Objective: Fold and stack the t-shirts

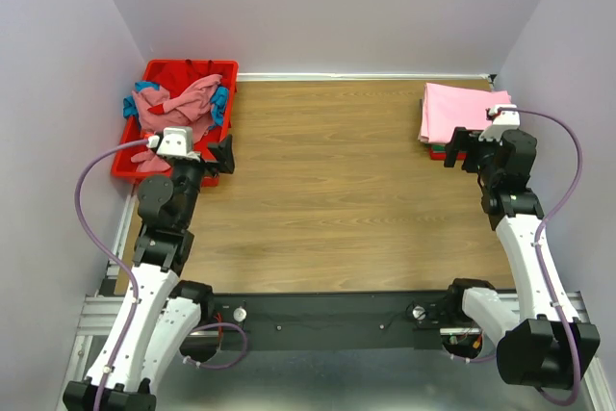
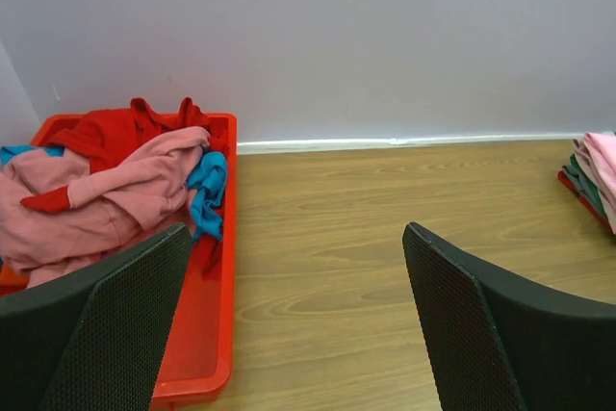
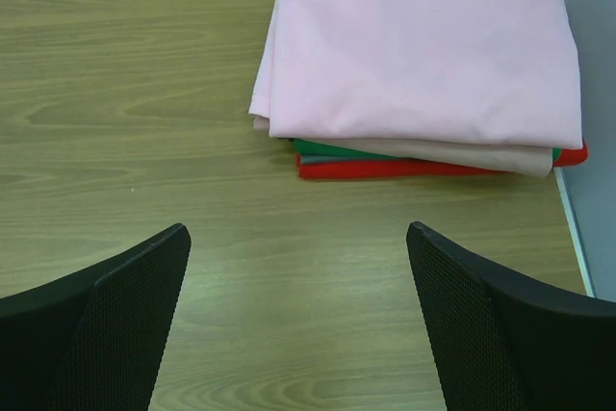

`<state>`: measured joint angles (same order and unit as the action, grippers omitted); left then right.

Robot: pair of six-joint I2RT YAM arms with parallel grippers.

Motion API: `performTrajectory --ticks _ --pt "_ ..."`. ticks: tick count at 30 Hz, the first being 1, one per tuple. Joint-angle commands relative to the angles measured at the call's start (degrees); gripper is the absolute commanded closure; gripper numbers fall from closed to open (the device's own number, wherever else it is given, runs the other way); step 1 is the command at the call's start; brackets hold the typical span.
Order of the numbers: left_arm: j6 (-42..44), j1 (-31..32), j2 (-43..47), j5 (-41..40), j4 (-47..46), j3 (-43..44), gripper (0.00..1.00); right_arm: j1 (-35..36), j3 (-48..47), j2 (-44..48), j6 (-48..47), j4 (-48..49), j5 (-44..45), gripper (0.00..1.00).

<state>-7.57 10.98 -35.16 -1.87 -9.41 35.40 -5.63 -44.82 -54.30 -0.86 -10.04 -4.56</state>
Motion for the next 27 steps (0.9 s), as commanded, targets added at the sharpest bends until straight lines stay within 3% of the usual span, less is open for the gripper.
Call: performTrajectory --ticks 1,8,11,19,27 --pt "-2.4 0.1 -1.6 -0.3 3.3 4.0 0.02 0.0 -1.9 1.7 0.0 -1.2 -2.0 0.00" --pt "-6.4 0.0 -3.5 -0.9 9.3 9.8 0.02 0.0 -0.2 2.9 -11.0 -3.4 -19.0 0.00" --pt "-9.6 -0.2 -5.0 -1.7 11.7 11.7 0.02 0.0 2.2 3.2 -13.5 -3.7 -22.3 0.00" --pt "-14.0 -4.3 -15.3 -4.4 16.3 17.8 0.02 -0.1 4.7 3.4 -17.0 -5.4 -24.7 0.00" --pt "-20.6 -15.3 -30.4 -3.8 21.3 27.2 0.02 0.0 4.7 2.2 -19.2 -7.2 -25.0 0.00"
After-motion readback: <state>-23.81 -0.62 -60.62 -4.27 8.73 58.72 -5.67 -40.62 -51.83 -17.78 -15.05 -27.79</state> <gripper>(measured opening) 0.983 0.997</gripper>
